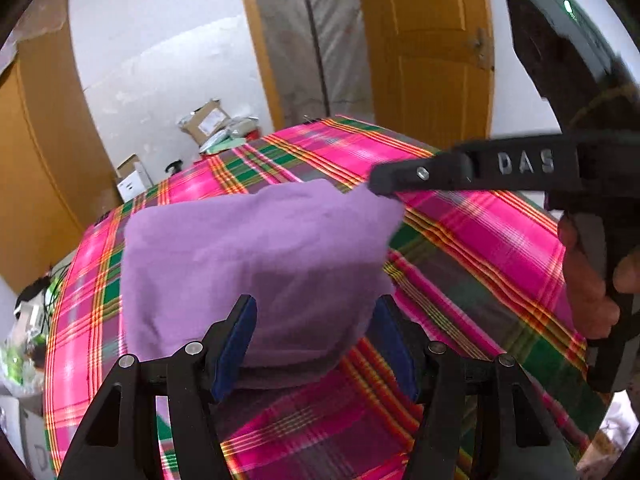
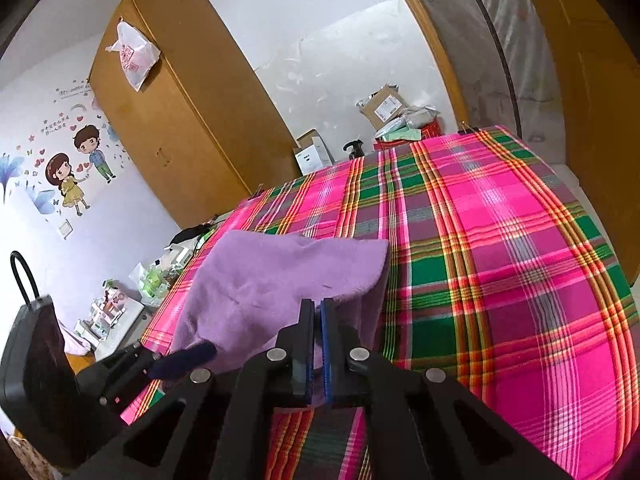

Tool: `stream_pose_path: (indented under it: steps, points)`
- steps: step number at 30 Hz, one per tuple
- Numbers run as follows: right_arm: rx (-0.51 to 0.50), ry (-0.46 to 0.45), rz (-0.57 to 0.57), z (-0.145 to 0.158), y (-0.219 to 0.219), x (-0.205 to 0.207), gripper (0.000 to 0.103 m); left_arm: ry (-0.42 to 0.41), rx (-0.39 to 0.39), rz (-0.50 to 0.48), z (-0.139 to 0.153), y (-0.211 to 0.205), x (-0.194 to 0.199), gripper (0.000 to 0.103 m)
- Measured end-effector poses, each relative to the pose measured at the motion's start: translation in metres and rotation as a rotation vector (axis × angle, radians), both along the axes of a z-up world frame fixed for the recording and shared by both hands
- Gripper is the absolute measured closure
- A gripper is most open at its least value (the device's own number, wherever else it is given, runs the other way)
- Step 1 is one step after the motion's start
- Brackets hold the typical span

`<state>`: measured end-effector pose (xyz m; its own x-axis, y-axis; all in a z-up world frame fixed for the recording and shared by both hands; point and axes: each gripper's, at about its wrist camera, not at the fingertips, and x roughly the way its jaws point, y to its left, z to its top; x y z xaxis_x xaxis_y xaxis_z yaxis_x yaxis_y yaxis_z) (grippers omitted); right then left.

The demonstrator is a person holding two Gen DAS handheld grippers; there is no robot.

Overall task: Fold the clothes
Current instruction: 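Grasp the lilac garment edge with the left gripper while the right gripper grasps another edge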

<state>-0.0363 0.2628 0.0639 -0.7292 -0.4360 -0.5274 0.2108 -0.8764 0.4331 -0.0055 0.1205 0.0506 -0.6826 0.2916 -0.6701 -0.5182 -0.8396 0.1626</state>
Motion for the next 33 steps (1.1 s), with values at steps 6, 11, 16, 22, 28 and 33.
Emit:
stream_pose_path:
  steps: [6, 11, 16, 22, 28, 33]
  points:
    - [0.000, 0.018, 0.011, 0.005, -0.001, 0.004, 0.100, -0.012, -0.053, 0.084, -0.012, 0.008, -0.018, 0.039]
    - [0.013, 0.017, 0.023, 0.006, -0.005, 0.009, 0.100, -0.057, 0.014, 0.109, -0.010, -0.003, -0.029, 0.060]
    - [0.019, 0.001, 0.038, 0.001, -0.010, 0.008, 0.101, -0.096, 0.114, 0.140, 0.000, -0.020, -0.038, 0.096]
    - [-0.012, -0.038, 0.067, -0.009, -0.013, 0.011, 0.097, -0.095, 0.213, 0.202, 0.016, -0.047, -0.048, 0.096]
    - [0.047, -0.078, 0.076, -0.026, -0.024, 0.017, 0.084, -0.044, 0.274, 0.265, 0.032, -0.076, -0.050, 0.096]
    - [0.070, -0.136, 0.036, -0.043, -0.026, 0.016, 0.074, -0.027, 0.319, 0.325, 0.040, -0.106, -0.058, 0.096]
